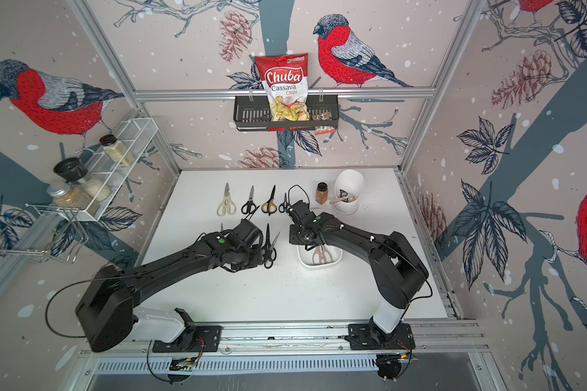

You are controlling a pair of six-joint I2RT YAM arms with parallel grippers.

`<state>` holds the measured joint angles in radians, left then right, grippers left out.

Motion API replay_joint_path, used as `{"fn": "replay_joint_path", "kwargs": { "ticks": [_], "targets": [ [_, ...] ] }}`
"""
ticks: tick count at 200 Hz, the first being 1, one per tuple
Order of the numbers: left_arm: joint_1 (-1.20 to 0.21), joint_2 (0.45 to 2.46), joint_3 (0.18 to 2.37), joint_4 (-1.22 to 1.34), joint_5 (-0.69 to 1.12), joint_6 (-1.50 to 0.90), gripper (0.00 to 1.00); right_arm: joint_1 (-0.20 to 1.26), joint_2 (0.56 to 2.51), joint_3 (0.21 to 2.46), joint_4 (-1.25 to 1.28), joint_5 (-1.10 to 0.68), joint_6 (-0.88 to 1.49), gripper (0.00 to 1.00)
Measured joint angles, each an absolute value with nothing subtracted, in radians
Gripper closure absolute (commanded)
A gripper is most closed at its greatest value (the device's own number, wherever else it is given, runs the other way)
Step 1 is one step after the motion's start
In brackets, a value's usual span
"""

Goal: Take the scissors out of the storage box
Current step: Move the storage box to the center of the board, then place the scissors at the center of the board.

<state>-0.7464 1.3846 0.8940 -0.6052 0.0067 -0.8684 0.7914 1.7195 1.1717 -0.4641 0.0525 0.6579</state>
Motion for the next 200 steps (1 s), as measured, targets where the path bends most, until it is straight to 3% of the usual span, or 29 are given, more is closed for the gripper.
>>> {"fn": "replay_joint_path", "kwargs": {
  "ticks": [74,119,136,162,200],
  "targets": [
    [-0.744,1.414,0.883,-0.565,0.001,-0.886,1.0,0.783,1.737,1.15,-0.437,0.062,0.657,0.85],
    [-0.758,1.476,0.914,-0.52,0.022,-0.913,1.0,0.746,1.656,1.056,-0.421,0.097,0.676,0.87],
    [-0.777,1.516,0.95,-0.496,0.014,-0.921,1.0,0.727,1.627,1.027,-0.423,0.099,0.684,0.82],
    [-0.796,1.576,0.981,-0.454,0.004,-0.968,1.0,0.701,1.606,1.015,-0.426,0.095,0.688,0.63],
    [-0.816,1.66,0.998,-0.409,0.001,-1.055,1.0,0.686,1.522,1.029,-0.428,0.086,0.688,0.57]
  ]
}}
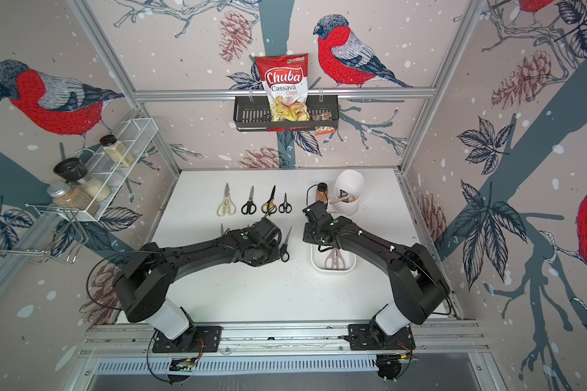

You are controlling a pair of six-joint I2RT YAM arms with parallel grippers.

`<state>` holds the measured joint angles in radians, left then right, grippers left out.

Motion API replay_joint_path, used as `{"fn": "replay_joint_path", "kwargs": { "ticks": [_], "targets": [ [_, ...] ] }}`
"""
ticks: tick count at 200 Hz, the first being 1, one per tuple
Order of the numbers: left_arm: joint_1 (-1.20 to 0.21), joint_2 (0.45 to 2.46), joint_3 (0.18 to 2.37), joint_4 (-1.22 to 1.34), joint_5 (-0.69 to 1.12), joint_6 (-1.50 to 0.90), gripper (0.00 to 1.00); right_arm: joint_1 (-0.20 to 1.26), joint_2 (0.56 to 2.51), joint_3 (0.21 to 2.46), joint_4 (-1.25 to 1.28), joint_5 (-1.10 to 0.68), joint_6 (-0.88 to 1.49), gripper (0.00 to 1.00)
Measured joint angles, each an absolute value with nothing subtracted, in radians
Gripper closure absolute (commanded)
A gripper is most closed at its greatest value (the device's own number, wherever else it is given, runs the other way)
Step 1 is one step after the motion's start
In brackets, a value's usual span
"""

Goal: Take the scissors out of the storage box
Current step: Place the scissors at the center of the board.

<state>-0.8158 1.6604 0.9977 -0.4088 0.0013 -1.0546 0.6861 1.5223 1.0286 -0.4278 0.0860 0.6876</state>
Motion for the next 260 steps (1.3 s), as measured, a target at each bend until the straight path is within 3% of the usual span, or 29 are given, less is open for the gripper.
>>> {"fn": "replay_joint_path", "kwargs": {
  "ticks": [132,155,199,260],
  "targets": [
    [-0.846,1.858,1.159,-0.439,-0.029,-1.182,0.99,0.543,1.276,0.965,-0.436,0.018,0.675,0.56],
    [-0.847,1.863,1.167,-0.45,-0.031,-1.19,0.94,0.529,1.267,0.962,-0.437,0.006,0.657,0.56],
    [-0.847,1.871,1.173,-0.457,-0.033,-1.197,0.73,0.514,1.28,0.94,-0.439,-0.016,0.649,0.55],
    [-0.847,1.821,1.195,-0.465,-0.049,-1.196,0.66,0.553,1.414,0.964,-0.422,-0.086,0.618,0.54]
  ]
}}
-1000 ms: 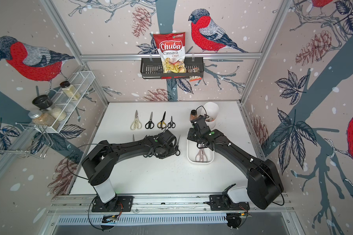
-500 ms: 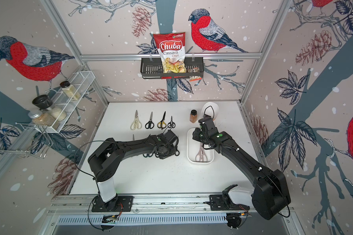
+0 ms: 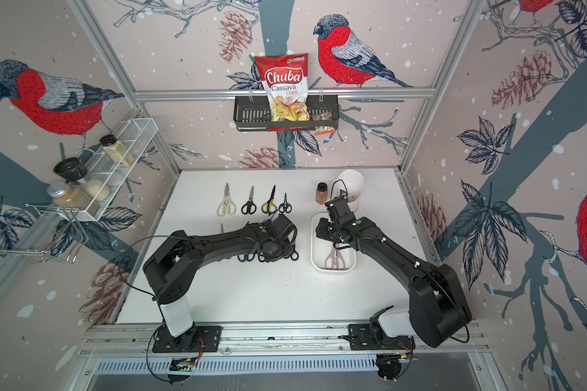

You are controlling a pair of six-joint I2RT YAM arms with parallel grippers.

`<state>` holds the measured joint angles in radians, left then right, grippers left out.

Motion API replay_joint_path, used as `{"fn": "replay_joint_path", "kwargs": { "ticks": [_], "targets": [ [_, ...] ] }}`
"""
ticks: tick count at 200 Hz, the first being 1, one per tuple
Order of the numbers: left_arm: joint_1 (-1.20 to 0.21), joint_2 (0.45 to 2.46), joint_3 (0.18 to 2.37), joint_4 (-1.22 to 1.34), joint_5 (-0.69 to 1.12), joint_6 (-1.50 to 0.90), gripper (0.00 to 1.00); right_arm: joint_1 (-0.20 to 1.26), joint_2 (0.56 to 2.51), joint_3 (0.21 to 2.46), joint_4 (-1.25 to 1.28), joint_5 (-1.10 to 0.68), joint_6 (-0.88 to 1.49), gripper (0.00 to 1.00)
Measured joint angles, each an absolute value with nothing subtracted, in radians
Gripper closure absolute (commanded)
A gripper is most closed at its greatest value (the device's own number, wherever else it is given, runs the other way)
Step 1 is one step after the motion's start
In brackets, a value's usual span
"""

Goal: Take the scissors out of the storage box
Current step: Place the scissors at the center of the board.

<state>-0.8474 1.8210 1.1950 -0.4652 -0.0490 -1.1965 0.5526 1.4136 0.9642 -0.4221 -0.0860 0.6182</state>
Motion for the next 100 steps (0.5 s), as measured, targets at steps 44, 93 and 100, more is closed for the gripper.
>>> {"fn": "replay_joint_path", "kwargs": {
  "ticks": [44,93,100],
  "targets": [
    [-0.813,1.693,1.203,-0.461,-0.089,-1.161,0.66,0.62,1.567,1.053,-0.43,-0.089,0.583,0.54],
    [-0.73,1.461,1.044,-0.431,-0.131,-1.076,0.65,0.645,1.67,1.108,-0.471,-0.011,0.555,0.7],
    [-0.723,1.431,1.025,-0.43,-0.135,-1.062,0.65,0.649,1.681,1.113,-0.48,-0.004,0.552,0.75]
  ]
}}
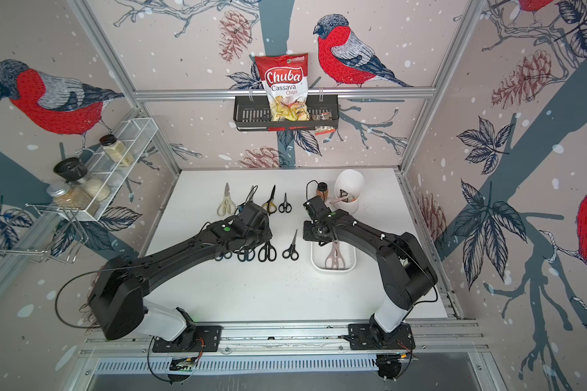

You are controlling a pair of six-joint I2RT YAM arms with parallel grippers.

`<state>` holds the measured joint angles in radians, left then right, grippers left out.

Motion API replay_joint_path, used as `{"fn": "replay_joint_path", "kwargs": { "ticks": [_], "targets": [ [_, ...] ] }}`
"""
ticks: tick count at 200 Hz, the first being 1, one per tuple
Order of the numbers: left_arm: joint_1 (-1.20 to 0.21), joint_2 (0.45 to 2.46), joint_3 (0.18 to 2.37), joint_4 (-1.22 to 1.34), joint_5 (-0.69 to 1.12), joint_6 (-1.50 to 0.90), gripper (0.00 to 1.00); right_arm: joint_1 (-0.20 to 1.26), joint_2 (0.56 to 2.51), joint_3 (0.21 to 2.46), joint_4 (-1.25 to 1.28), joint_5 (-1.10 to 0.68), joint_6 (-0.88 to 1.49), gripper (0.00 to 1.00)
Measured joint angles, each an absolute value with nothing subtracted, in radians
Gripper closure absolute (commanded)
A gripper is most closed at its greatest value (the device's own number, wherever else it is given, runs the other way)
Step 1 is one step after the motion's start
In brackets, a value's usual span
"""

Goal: Take the scissors out of the storage box
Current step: Move the storage box to the center of the board, then pick up the scissors from the storage box.

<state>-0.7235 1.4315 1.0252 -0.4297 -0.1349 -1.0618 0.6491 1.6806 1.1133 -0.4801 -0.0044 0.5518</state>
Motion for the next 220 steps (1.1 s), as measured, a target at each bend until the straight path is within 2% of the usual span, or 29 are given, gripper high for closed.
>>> {"fn": "replay_joint_path", "kwargs": {
  "ticks": [23,94,107,131,146,187,220],
  "targets": [
    [-0.715,1.352,0.963,-0.416,-0.143,-1.018,0.65,0.656,1.694,1.119,-0.501,0.026,0.549,0.83],
    [-0.708,1.247,0.853,-0.412,-0.162,-0.989,0.64,0.578,1.588,1.023,-0.535,0.096,0.524,0.85],
    [-0.708,1.256,0.86,-0.409,-0.16,-0.984,0.64,0.559,1.576,1.011,-0.537,0.096,0.522,0.81],
    [-0.708,1.292,0.891,-0.408,-0.157,-0.957,0.64,0.527,1.563,1.0,-0.556,0.099,0.518,0.6],
    [-0.708,1.317,0.91,-0.405,-0.152,-0.941,0.64,0.523,1.553,1.004,-0.568,0.099,0.517,0.54],
    [-0.702,1.371,0.941,-0.394,-0.111,-0.889,0.64,0.51,1.47,1.018,-0.632,0.103,0.558,0.54],
    [-0.691,1.375,0.934,-0.358,-0.087,-0.838,0.64,0.482,1.357,0.941,-0.707,0.103,0.653,0.55]
  ]
}}
